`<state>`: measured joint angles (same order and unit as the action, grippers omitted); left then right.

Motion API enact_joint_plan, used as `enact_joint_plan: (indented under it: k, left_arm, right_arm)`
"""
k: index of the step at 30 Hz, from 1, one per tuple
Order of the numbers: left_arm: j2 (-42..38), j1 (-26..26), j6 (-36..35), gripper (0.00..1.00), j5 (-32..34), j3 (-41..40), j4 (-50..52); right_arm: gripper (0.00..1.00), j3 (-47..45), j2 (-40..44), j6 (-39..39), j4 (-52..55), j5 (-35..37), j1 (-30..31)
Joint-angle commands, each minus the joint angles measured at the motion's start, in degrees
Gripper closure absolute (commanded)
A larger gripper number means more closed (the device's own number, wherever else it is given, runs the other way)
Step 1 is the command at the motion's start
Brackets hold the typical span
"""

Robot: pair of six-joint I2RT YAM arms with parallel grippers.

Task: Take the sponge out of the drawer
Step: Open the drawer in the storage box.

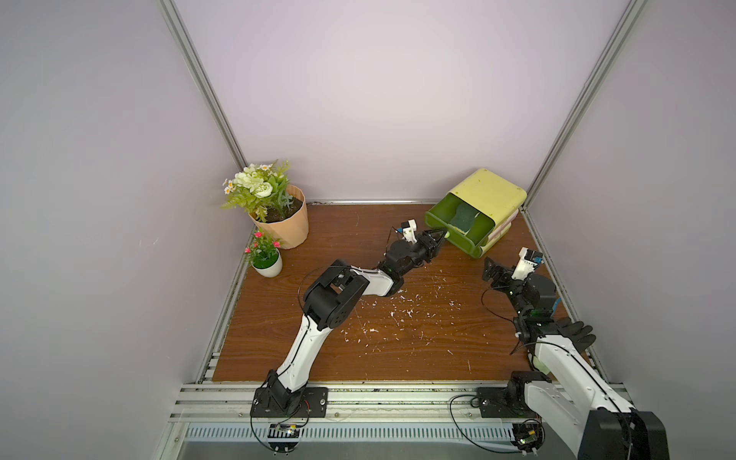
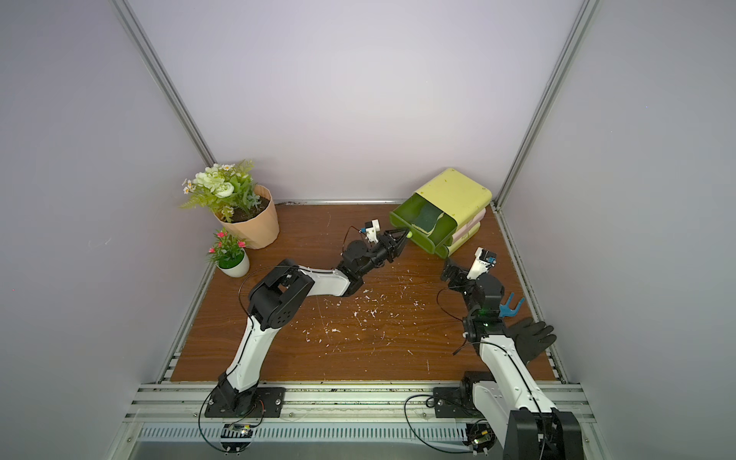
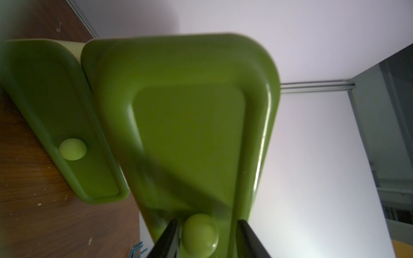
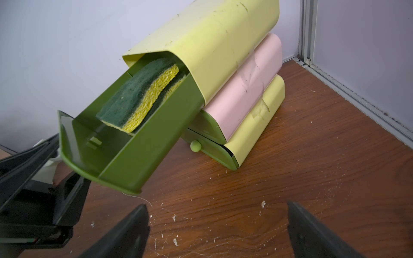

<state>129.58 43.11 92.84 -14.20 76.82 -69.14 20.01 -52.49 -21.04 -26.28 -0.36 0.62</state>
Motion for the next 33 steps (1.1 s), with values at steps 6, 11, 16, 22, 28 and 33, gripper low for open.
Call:
enact_joint_plan:
  k: [6, 11, 16, 22, 28, 33]
  left_arm:
    - [-3.80, 0.72, -2.28, 0.39, 1.26, -2.24, -2.64]
    - [-4.20, 0.71, -2.22, 0.35, 1.44, -3.43, -2.67]
    - [-6.70, 0.53, -5.36, 0.28, 2.49, -6.37, -0.65]
    - [-11.71, 0.17, -11.87, 0.15, 4.00, -10.08, 4.68]
    - [-17.73, 0.21, -23.22, 0.09, 5.36, -10.36, 16.14]
    - [-23.55, 1.85, -41.91, 0.02, 10.58, -2.64, 38.67]
  right_arm:
    - [0.01, 1.13, 0.90, 0.31, -1.62, -0.74, -0.27]
    - [0.00, 1.17, 0.90, 0.32, -1.58, -0.68, -0.27]
    - [0.00, 1.17, 0.93, 0.39, -1.51, -0.74, -0.27]
    - [0.01, 1.18, 0.96, 0.37, -1.50, -0.92, -0.27]
    - [0.01, 1.35, 1.16, 0.53, -0.92, -1.14, -0.36]
    - [0.00, 1.81, 0.99, 0.62, -0.09, -1.45, -0.36]
